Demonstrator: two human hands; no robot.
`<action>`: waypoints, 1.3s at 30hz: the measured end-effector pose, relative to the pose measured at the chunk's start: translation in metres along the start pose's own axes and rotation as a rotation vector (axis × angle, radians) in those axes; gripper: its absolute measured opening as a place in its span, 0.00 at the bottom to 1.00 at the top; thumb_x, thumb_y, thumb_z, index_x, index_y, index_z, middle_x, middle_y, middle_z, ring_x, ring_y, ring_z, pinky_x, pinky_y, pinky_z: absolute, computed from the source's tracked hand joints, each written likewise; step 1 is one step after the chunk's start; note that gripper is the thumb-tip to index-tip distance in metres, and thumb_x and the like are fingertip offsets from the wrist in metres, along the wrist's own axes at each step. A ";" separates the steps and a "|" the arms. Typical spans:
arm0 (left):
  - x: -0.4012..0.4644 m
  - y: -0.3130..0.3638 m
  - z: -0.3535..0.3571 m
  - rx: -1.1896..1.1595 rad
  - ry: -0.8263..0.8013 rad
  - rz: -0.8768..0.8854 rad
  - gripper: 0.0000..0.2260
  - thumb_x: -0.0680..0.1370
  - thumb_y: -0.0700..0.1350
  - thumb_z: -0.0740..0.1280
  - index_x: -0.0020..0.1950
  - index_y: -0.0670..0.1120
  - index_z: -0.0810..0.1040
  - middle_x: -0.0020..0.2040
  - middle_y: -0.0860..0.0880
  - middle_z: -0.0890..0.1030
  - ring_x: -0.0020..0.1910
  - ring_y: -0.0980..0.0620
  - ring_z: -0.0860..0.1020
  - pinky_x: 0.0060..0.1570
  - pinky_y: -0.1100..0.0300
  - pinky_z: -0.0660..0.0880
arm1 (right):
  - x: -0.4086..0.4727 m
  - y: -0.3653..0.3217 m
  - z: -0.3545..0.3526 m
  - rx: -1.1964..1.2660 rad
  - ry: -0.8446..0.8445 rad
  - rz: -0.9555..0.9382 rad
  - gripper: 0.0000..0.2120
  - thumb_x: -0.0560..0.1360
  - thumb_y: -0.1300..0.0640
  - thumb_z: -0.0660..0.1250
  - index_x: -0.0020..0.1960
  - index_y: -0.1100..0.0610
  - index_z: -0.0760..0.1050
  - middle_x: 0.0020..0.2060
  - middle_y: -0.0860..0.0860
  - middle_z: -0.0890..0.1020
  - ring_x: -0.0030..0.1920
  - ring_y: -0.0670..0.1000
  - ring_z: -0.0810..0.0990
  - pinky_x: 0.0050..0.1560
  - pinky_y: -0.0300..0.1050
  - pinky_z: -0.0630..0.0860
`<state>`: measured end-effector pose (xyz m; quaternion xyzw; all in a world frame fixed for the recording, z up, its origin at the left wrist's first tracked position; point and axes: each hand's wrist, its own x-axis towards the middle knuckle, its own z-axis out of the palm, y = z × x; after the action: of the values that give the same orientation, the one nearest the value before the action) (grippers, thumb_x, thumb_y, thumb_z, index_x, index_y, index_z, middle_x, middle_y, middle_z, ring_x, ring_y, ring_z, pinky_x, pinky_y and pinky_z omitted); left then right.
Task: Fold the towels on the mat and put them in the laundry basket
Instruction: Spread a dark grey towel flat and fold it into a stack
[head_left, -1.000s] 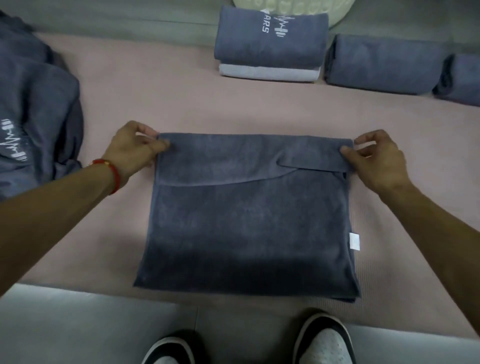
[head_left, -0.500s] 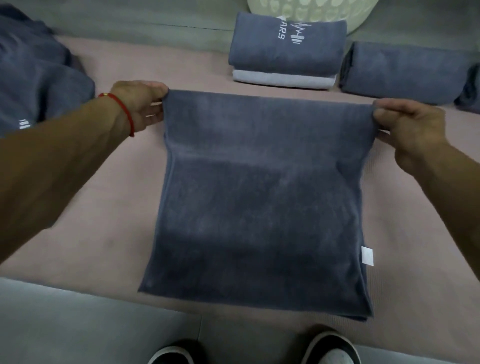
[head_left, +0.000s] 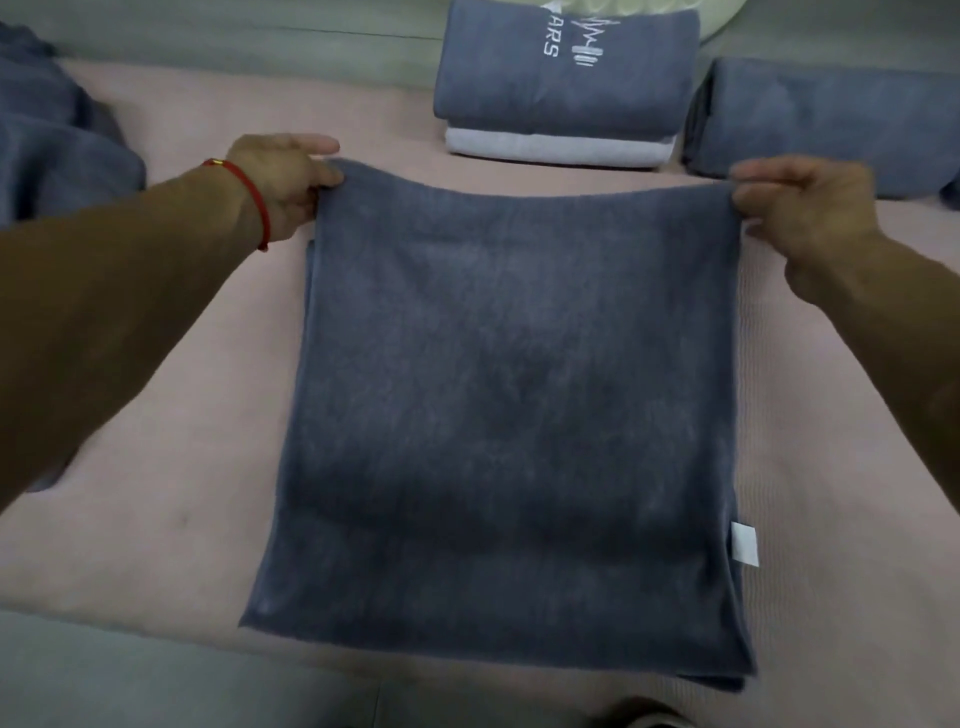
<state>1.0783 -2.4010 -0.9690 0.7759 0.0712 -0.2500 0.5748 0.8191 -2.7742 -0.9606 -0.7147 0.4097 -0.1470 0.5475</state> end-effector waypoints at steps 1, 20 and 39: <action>0.003 0.004 -0.001 -0.061 0.010 0.028 0.12 0.79 0.34 0.66 0.56 0.49 0.81 0.51 0.47 0.81 0.46 0.53 0.81 0.41 0.65 0.79 | 0.001 -0.004 -0.001 0.062 0.018 -0.036 0.09 0.74 0.63 0.73 0.52 0.54 0.85 0.41 0.48 0.85 0.41 0.46 0.82 0.45 0.39 0.79; 0.020 0.002 0.001 0.123 0.125 0.135 0.05 0.78 0.40 0.71 0.50 0.50 0.83 0.44 0.51 0.82 0.43 0.55 0.80 0.43 0.64 0.80 | 0.024 -0.002 0.012 -0.012 -0.004 -0.072 0.18 0.75 0.73 0.66 0.63 0.61 0.79 0.39 0.47 0.83 0.30 0.40 0.80 0.35 0.34 0.77; -0.232 -0.187 -0.054 0.977 0.085 0.597 0.22 0.74 0.36 0.71 0.68 0.40 0.74 0.58 0.34 0.72 0.53 0.31 0.73 0.55 0.38 0.75 | -0.237 0.108 -0.024 -0.804 -0.028 -0.209 0.21 0.78 0.55 0.68 0.69 0.58 0.69 0.60 0.59 0.75 0.56 0.59 0.75 0.57 0.54 0.75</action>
<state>0.8199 -2.2481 -1.0084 0.9473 -0.2518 -0.0494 0.1918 0.6101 -2.6199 -0.9930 -0.9113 0.3522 -0.0203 0.2122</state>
